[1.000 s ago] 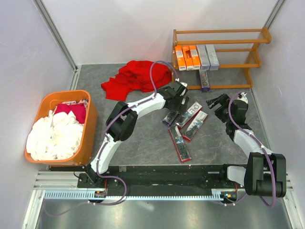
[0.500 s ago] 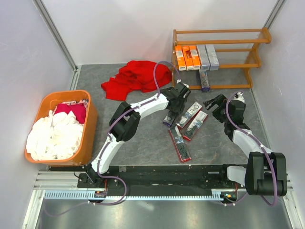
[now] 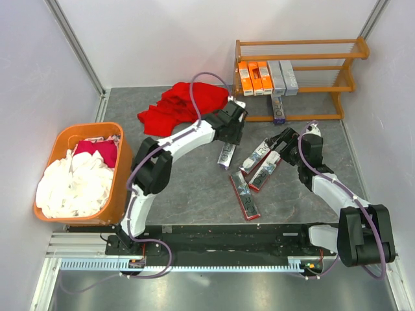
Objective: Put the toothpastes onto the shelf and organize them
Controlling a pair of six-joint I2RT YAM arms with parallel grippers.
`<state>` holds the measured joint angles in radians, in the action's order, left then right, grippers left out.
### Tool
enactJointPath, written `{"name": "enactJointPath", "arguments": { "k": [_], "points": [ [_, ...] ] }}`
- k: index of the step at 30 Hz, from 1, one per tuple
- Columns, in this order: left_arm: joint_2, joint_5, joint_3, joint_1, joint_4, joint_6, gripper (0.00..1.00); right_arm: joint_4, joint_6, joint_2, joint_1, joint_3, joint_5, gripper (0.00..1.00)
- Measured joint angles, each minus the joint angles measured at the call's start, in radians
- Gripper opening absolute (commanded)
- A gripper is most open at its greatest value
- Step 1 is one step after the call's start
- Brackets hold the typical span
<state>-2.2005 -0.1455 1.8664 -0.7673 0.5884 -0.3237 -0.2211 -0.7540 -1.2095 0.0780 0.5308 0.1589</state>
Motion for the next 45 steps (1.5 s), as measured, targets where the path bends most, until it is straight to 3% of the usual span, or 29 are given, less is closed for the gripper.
{"name": "enactJointPath", "arguments": {
  "k": [5, 10, 17, 22, 28, 34, 41, 45],
  "points": [
    [0.156, 0.088, -0.138, 0.071, -0.094, -0.056, 0.55, 0.005, 0.000, 0.000, 0.032, 0.024, -0.008, 0.98],
    [0.322, 0.310, -0.414, 0.218, -0.322, -0.198, 0.49, 0.009, -0.001, -0.001, 0.082, 0.059, -0.026, 0.98],
    [0.422, 0.567, -0.834, 0.472, -0.805, -0.584, 0.50, 0.019, 0.010, -0.001, 0.208, 0.095, -0.080, 0.98],
    [0.423, 0.668, -1.011, 0.526, -1.142, -0.903, 0.49, 0.042, 0.052, 0.012, 0.358, 0.127, -0.175, 0.98],
    [0.397, 0.729, -1.052, 0.523, -1.452, -1.153, 0.49, 0.066, 0.159, 0.036, 0.615, 0.178, -0.372, 0.98],
    [0.389, 0.744, -1.057, 0.523, -1.568, -1.239, 0.49, 0.057, 0.272, -0.023, 0.821, 0.269, -0.537, 0.98],
    [0.388, 0.760, -1.067, 0.523, -1.613, -1.274, 0.49, 0.032, 0.332, -0.150, 0.889, 0.336, -0.636, 0.92],
    [0.386, 0.776, -1.072, 0.523, -1.638, -1.290, 0.49, 0.016, 0.358, -0.200, 0.889, 0.359, -0.689, 0.79]
  ]
}}
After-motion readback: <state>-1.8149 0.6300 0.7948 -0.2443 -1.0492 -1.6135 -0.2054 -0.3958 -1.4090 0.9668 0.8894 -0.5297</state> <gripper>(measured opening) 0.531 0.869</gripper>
